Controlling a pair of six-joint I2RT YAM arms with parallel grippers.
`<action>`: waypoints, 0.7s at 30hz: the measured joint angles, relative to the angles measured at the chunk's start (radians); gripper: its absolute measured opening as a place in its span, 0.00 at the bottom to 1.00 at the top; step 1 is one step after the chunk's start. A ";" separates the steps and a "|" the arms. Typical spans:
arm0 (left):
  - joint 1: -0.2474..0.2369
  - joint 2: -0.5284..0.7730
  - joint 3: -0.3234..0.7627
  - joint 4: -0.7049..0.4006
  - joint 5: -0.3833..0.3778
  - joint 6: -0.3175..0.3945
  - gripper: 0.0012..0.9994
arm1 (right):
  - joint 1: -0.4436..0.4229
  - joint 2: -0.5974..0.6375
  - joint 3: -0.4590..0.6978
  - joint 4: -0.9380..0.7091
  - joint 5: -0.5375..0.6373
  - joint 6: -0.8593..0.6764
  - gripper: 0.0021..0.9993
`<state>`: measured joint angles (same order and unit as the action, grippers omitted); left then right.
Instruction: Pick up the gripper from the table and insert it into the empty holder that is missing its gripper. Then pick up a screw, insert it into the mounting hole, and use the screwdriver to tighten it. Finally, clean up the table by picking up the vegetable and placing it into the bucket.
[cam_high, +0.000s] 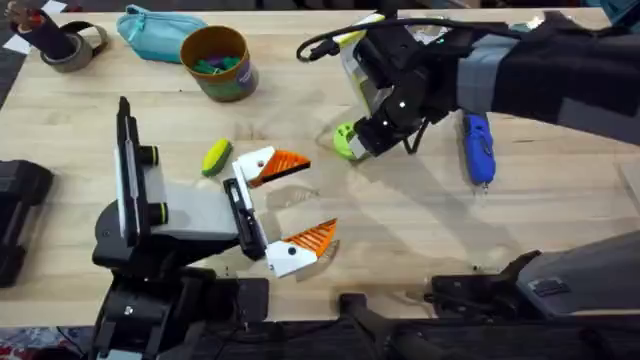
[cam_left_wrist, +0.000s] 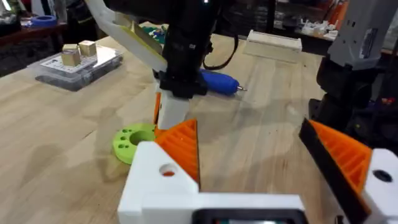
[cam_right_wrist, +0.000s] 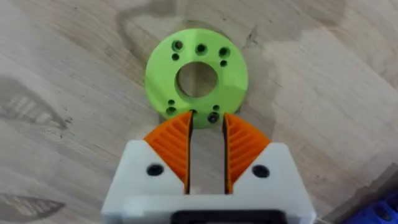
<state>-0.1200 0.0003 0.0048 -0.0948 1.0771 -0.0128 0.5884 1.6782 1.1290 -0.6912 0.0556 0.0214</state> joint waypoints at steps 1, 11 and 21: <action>0.000 0.000 0.000 0.000 0.000 0.000 0.99 | 0.000 0.004 0.000 0.001 0.000 0.000 0.28; 0.000 0.000 0.000 0.000 0.000 0.000 0.99 | -0.007 0.019 0.000 0.009 0.000 -0.004 0.28; 0.000 0.000 0.000 0.000 0.000 0.000 0.99 | -0.009 0.019 0.000 0.023 0.000 -0.007 0.28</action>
